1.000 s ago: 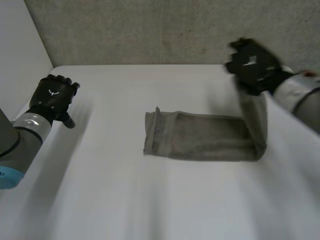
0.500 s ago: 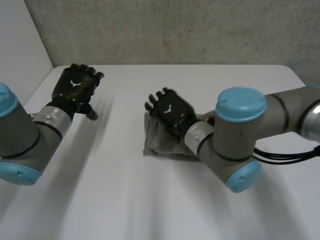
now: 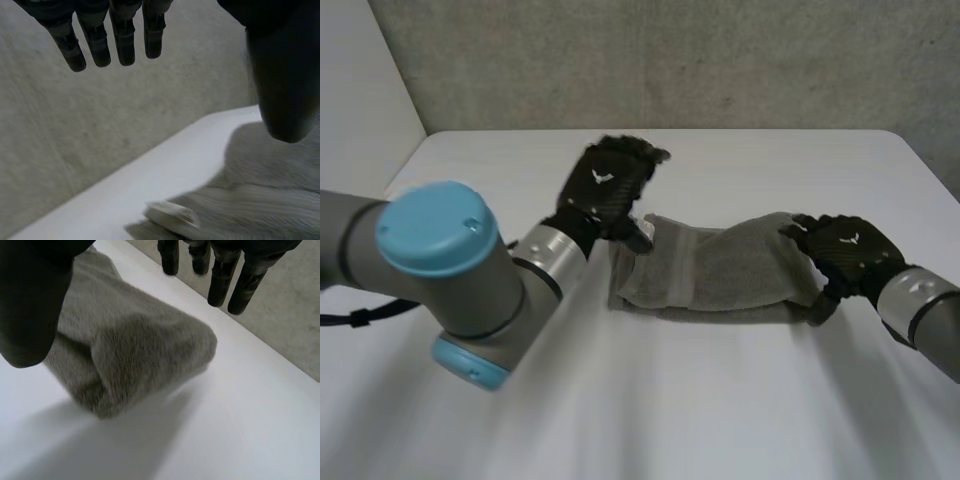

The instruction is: Fold the towel.

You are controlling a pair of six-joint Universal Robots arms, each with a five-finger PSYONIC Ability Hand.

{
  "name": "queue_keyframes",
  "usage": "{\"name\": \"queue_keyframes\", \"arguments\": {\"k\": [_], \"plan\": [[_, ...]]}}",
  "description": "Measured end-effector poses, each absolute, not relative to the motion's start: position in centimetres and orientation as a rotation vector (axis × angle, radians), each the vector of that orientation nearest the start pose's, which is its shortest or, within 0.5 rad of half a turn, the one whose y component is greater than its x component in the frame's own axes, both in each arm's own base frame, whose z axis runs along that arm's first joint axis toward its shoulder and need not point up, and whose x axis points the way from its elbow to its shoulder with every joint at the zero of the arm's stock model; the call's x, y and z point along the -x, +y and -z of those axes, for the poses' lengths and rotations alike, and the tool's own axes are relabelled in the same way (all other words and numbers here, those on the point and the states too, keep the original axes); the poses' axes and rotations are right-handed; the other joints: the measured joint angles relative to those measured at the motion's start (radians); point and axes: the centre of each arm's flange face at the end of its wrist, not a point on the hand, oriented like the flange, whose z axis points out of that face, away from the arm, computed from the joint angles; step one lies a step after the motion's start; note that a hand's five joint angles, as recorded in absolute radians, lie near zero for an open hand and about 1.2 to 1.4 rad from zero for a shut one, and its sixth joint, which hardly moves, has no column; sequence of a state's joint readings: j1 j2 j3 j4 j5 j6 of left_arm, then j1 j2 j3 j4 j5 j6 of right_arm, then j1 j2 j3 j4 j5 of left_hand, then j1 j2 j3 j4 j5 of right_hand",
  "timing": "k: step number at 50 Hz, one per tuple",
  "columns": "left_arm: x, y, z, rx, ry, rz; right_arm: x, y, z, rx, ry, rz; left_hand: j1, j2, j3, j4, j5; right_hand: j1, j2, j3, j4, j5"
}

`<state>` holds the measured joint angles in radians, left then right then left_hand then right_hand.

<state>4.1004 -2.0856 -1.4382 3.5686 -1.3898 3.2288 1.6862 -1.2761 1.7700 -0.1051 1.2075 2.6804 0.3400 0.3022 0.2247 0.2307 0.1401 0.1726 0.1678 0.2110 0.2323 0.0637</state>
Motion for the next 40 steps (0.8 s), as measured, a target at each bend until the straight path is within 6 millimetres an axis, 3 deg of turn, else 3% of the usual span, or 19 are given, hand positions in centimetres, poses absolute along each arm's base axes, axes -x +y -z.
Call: {"name": "queue_keyframes", "arguments": {"k": [12, 19, 27, 35, 40], "plan": [[36.7, -25.1, -13.5, -1.222, 2.392, 2.33, -19.0, -29.5, -13.2, 0.954, 2.308, 1.743, 0.0, 0.0, 0.0, 0.0, 0.006, 0.559, 0.552, 0.0, 0.0, 0.489], [36.2, -25.9, -12.0, -1.224, 2.341, 2.273, -19.1, -29.7, -12.4, 0.914, 2.32, 1.699, 0.0, 0.0, 0.0, 0.0, 0.008, 0.926, 1.025, 0.0, 0.0, 0.949], [34.6, -27.3, -13.4, -1.108, 2.313, 2.278, -18.3, -30.3, -14.4, 0.874, 2.298, 1.77, 0.0, 0.0, 0.0, 0.0, 0.009, 1.003, 1.151, 0.0, 0.0, 1.063], [33.3, -27.2, -16.8, -1.028, 2.261, 2.344, -16.2, -31.8, -18.6, 0.911, 2.243, 1.966, 0.0, 0.0, 0.0, 0.0, 0.008, 1.013, 1.161, 0.0, 0.0, 1.07], [32.8, -26.7, -19.0, -1.004, 2.216, 2.403, -16.1, -32.3, -21.7, 1.005, 2.148, 2.082, 0.0, 0.0, 0.0, 0.0, 0.008, 1.014, 1.161, 0.0, 0.0, 1.07]]}}
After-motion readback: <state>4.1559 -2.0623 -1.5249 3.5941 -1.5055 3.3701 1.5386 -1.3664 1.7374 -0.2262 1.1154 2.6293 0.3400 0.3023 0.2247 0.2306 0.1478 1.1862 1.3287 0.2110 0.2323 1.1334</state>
